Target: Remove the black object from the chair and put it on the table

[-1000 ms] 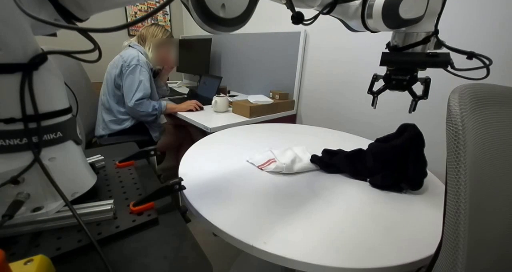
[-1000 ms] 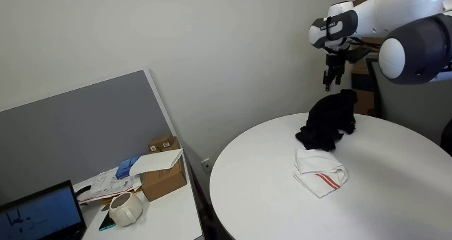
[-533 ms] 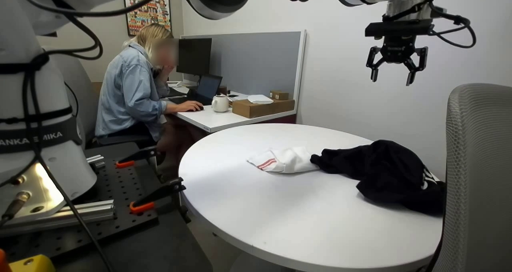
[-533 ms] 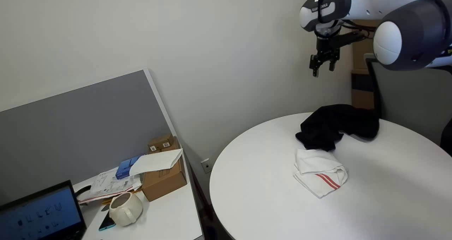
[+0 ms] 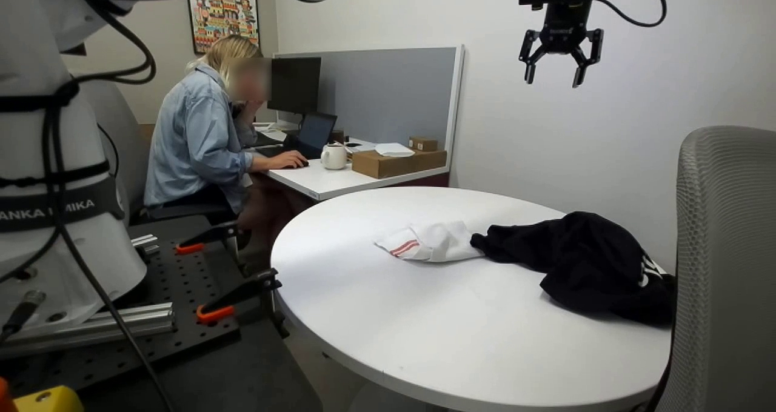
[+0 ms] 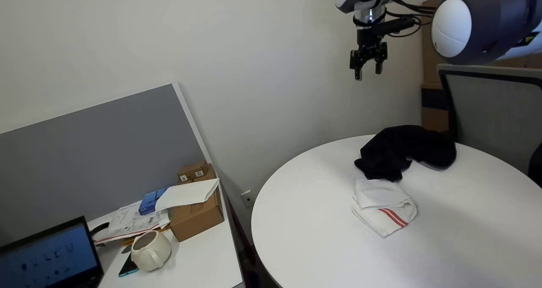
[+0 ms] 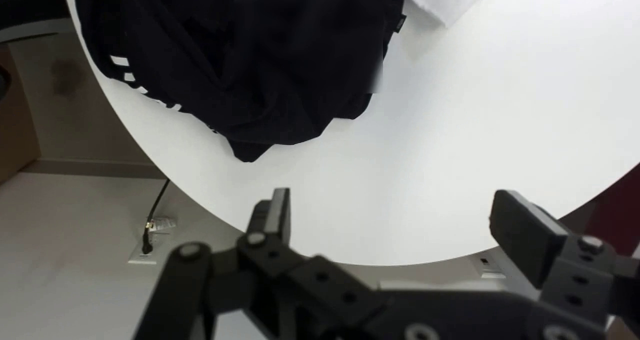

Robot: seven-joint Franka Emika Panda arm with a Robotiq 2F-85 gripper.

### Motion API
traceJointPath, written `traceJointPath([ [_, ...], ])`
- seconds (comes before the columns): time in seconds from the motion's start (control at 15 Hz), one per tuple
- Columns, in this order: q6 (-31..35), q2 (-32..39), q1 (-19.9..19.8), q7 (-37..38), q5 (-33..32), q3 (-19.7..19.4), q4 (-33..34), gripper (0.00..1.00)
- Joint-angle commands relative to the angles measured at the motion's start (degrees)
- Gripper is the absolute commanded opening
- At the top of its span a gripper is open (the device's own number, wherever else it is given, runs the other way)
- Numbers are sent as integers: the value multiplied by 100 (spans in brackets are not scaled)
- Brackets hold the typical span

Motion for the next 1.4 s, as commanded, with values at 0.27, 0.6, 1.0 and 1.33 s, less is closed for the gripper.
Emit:
traceJointPath([
  [0.27, -418, -428, 633, -312, -195, -35, -43, 100],
  [0.6, -218, -436, 812, -122, -121, 0, -70, 100],
  [1.0, -208, -449, 852, -78, -124, -1, -70, 100],
  [1.33, -208, -449, 851, -78, -124, -1, -70, 100],
])
